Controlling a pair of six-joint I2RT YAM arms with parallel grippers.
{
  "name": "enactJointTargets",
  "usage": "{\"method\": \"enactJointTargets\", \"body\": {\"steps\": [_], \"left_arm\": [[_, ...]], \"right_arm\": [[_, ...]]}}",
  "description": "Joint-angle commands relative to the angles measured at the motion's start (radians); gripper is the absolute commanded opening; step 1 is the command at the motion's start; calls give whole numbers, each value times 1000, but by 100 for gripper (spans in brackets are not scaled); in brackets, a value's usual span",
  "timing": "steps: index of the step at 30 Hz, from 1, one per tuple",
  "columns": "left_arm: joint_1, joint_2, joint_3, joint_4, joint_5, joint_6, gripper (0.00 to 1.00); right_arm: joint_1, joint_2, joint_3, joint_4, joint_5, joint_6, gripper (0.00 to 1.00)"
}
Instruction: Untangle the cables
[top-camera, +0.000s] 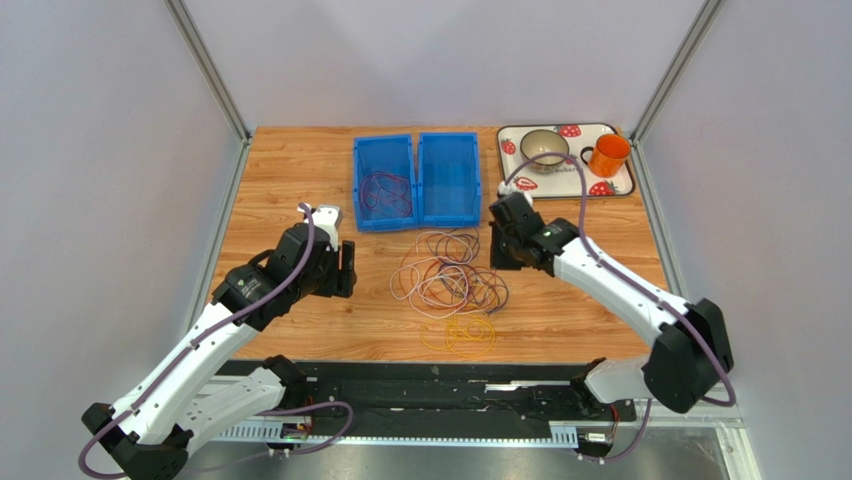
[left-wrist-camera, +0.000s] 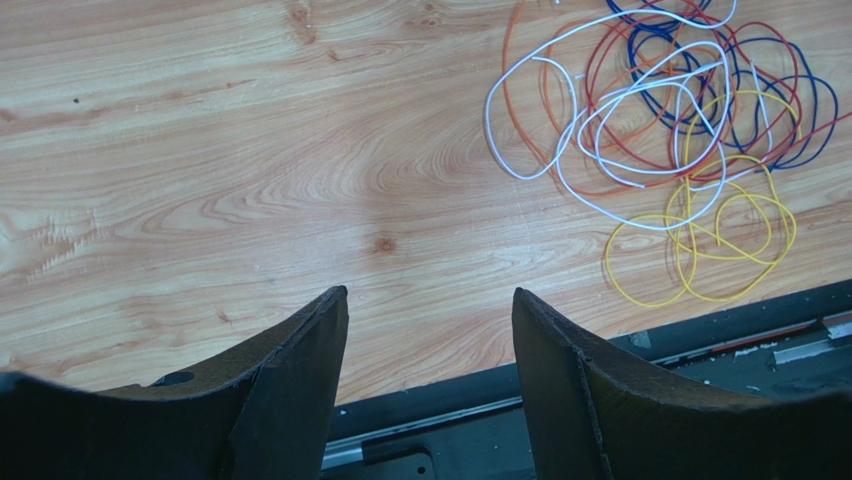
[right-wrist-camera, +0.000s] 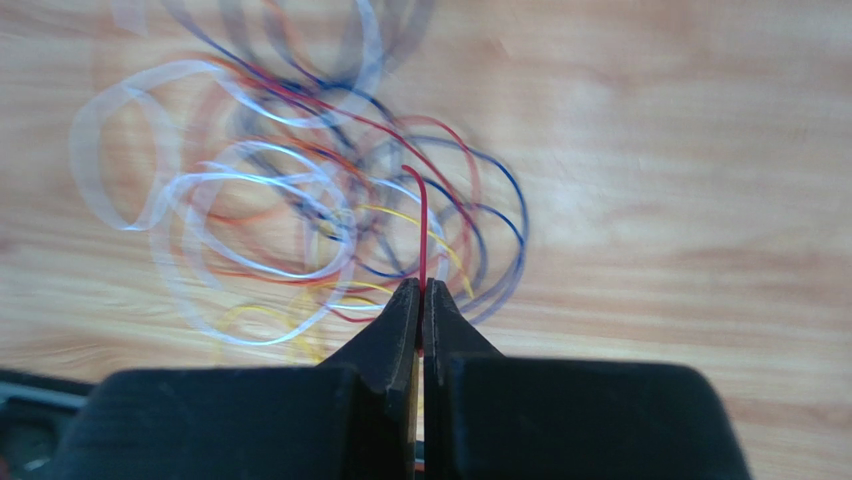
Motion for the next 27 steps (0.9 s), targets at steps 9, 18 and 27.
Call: {"method": "enactJointTargets", "body": {"steps": [9,18,27], "left_arm": [[-4,-16,-3,39,11,4,69],[-4,-22,-6,39,5,3,69],[-6,-42,-9,38,8,-5,68]], "right_arm": [[41,-348,424,203,-352,-154,0],[53,-402,628,475,-533,-123,0],[53,-439,391,402,-371,-139,0]]}}
